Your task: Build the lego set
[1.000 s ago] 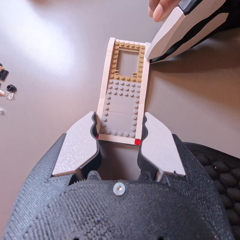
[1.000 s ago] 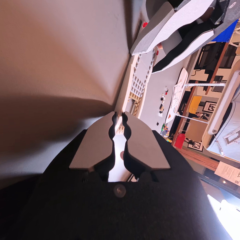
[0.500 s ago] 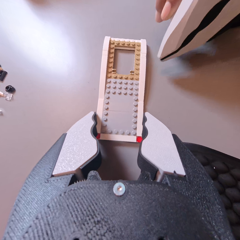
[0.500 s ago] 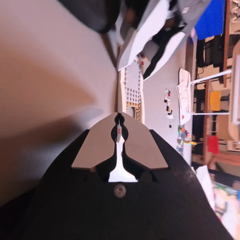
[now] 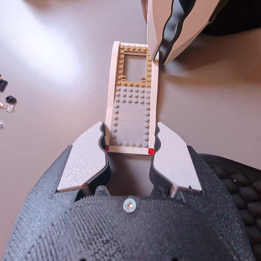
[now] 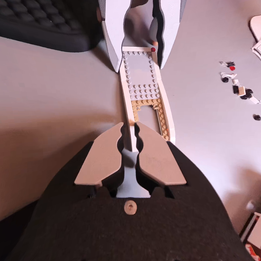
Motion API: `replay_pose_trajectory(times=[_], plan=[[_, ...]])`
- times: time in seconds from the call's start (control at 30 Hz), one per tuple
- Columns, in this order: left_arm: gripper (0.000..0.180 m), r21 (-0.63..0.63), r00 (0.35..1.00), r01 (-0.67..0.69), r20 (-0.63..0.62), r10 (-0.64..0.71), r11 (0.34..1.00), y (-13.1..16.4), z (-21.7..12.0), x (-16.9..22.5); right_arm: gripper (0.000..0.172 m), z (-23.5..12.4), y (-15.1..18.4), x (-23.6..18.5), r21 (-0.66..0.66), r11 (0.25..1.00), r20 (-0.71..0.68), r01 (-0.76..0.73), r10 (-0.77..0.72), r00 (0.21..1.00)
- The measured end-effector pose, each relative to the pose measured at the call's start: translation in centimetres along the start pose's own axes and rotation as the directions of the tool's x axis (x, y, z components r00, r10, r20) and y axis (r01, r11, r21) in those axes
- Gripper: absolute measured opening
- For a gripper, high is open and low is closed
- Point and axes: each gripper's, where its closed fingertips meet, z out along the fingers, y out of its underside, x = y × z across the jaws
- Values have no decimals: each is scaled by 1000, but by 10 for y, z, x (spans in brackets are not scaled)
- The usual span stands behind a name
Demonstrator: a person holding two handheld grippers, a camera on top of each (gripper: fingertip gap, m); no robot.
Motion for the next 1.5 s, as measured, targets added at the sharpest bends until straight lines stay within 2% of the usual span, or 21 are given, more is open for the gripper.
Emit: replay_pose_trajectory(times=[0.03,0.2,0.43,0.53,0.63,0.73,0.8,1.0,1.07,1.13,1.23,1.33,1.43,1.47,1.5], plan=[[68,0,1000,1,0,-1,1000,0,0,0,7,1,0,2,-6,1000,-6,7,-7,1000],[68,4,1000,1,-4,-1,1000,0,0,0,6,2,0,2,-45,999,19,31,-31,999],[68,5,1000,-2,-4,2,1000,1,-1,0,6,1,-2,2,-18,1000,33,-22,23,999],[68,4,1000,2,2,-2,1000,1,-1,-1,16,1,-2,0,18,997,62,-72,70,996],[68,6,1000,-5,-3,5,1000,1,-1,0,16,2,2,7,-7,999,0,-35,35,999],[68,6,1000,-5,-5,5,1000,1,-1,0,15,4,-1,3,-1,999,29,-33,33,999],[68,7,1000,-6,-6,6,1000,1,-1,0,8,5,-1,3,-4,1000,20,2,-2,1000],[68,11,1000,-18,-10,18,1000,1,-2,1,7,5,-1,0,-7,1000,7,29,-29,1000],[69,10,999,-46,6,46,999,1,-3,0,7,6,-3,-1,10,1000,4,4,-4,1000],[78,7,997,-67,24,67,998,-1,-2,1,7,4,-8,-3,45,994,41,-96,94,995],[81,16,995,-97,39,97,995,-5,0,2,7,-3,-19,-2,94,951,152,-295,279,948],[74,28,989,-136,66,133,990,-10,2,2,7,-12,-31,3,97,847,330,-523,468,819],[34,-4,956,-243,167,240,970,-10,-2,-8,7,-20,-38,11,87,729,486,-679,564,667],[20,-19,935,-284,218,281,959,-10,-4,-13,8,-23,-40,12,91,700,523,-708,571,633],[12,-21,917,-319,243,315,947,-11,-5,-14,8,-24,-41,14,111,693,536,-712,562,630]])
